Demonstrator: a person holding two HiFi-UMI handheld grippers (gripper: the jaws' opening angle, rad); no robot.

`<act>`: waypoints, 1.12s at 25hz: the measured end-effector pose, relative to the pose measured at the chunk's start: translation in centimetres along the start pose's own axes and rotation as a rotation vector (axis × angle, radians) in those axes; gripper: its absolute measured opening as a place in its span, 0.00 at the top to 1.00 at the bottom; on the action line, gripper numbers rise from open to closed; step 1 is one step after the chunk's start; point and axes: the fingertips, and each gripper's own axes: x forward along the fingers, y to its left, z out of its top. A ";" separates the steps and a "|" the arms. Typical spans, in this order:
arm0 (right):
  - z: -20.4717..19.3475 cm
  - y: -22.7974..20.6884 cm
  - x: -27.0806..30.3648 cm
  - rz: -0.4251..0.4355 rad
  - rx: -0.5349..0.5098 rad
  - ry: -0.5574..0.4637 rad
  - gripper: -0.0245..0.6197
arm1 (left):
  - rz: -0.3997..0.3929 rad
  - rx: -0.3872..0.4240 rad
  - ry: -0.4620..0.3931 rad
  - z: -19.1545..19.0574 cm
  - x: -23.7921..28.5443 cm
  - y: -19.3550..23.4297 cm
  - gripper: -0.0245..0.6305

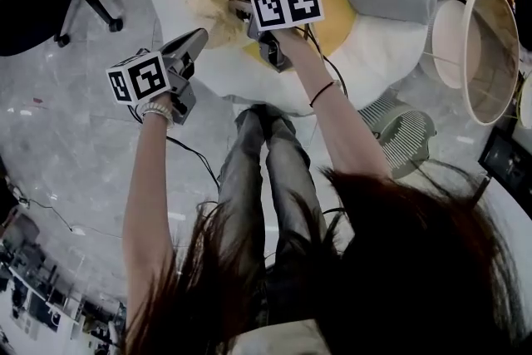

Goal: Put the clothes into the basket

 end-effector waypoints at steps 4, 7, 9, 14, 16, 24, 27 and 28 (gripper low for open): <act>1.3 1.8 -2.0 0.009 0.010 -0.023 0.89 | -0.012 -0.002 0.000 0.7 -1.1 -2.1 0.95; 2.0 3.1 -3.2 0.015 0.000 -0.029 0.89 | -0.015 0.001 -0.009 1.3 -1.8 -3.3 0.95; 2.4 3.8 -3.9 0.018 -0.009 -0.029 0.89 | -0.018 0.006 -0.015 1.8 -2.1 -4.2 0.95; 3.2 5.4 -5.3 0.026 -0.017 -0.037 0.89 | -0.028 0.014 -0.044 3.0 -3.3 -6.1 0.95; 3.5 6.0 -5.9 0.029 -0.014 -0.044 0.89 | -0.014 0.023 -0.059 3.5 -3.9 -6.5 0.95; 4.4 8.7 -9.9 0.029 0.003 -0.074 0.89 | -0.029 0.034 -0.093 4.5 -6.2 -10.1 0.95; 5.0 10.0 -11.7 0.030 -0.007 -0.093 0.89 | -0.041 0.041 -0.133 5.5 -7.4 -12.0 0.95; 5.3 10.4 -12.4 0.030 -0.015 -0.103 0.89 | -0.049 0.044 -0.152 6.0 -7.7 -12.7 0.95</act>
